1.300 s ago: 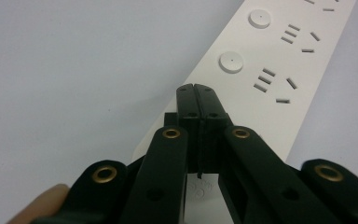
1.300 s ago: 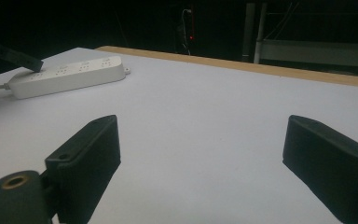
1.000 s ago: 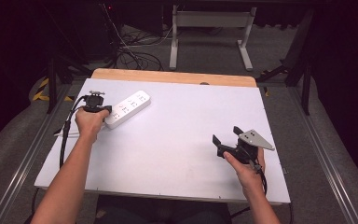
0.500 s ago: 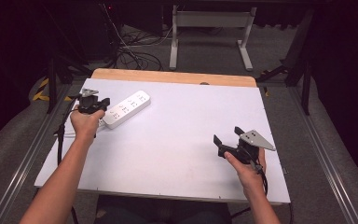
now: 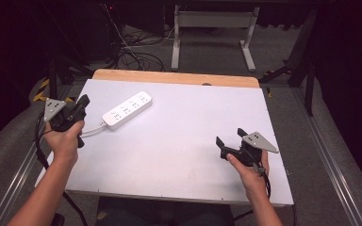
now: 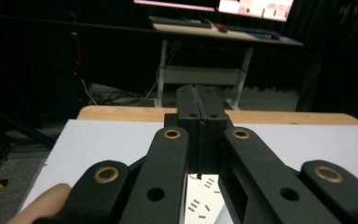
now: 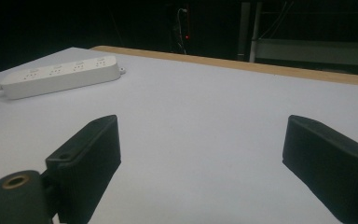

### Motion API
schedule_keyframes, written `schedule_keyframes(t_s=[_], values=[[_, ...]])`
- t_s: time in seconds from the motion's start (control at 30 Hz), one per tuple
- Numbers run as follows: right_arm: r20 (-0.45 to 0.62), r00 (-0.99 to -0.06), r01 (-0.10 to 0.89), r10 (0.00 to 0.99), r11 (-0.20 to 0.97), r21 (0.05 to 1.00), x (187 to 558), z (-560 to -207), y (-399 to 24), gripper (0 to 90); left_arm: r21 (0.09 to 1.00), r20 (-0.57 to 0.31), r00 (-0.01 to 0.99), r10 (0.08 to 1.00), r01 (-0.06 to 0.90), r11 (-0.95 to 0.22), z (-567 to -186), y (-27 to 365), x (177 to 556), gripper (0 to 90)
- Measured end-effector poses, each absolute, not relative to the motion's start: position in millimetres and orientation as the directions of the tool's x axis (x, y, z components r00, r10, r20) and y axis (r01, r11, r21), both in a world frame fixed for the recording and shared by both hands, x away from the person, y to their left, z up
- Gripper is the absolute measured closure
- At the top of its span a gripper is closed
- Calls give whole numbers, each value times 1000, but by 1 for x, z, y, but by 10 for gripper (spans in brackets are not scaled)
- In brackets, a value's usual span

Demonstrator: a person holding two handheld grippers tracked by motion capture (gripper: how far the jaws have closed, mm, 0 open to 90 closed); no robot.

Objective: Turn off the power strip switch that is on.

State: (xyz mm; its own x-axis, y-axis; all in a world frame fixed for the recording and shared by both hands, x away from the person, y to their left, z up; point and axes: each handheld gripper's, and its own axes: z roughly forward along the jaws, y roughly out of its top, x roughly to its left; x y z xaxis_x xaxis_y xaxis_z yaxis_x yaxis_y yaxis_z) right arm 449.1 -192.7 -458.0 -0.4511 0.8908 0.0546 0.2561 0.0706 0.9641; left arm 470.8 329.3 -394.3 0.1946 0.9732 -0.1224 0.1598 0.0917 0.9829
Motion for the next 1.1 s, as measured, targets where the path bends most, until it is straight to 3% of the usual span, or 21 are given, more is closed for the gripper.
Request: schedule_keyframes(t_s=[0.17, 0.27, 0.57, 0.97, 1.1], values=[[51, -450, 254, 892, 73, 964, 447, -457, -193, 117, 983, -146, 152, 977, 130, 127, -412, 334, 448, 900], [46, -453, 251, 890, 78, 965, 446, -456, -192, 118, 990, -108, 143, 984, 108, 93, -415, 335, 437, 900], [46, -462, 255, 886, 83, 963, 448, -458, -190, 118, 987, -111, 111, 988, 132, 96, -420, 347, 440, 900], [50, -458, 263, 888, 81, 961, 448, -459, -190, 119, 981, -131, 155, 979, 160, 106, -420, 348, 442, 898], [55, -455, 266, 889, 77, 961, 449, -459, -192, 119, 980, -123, 176, 977, 176, 92, -419, 347, 444, 722]])
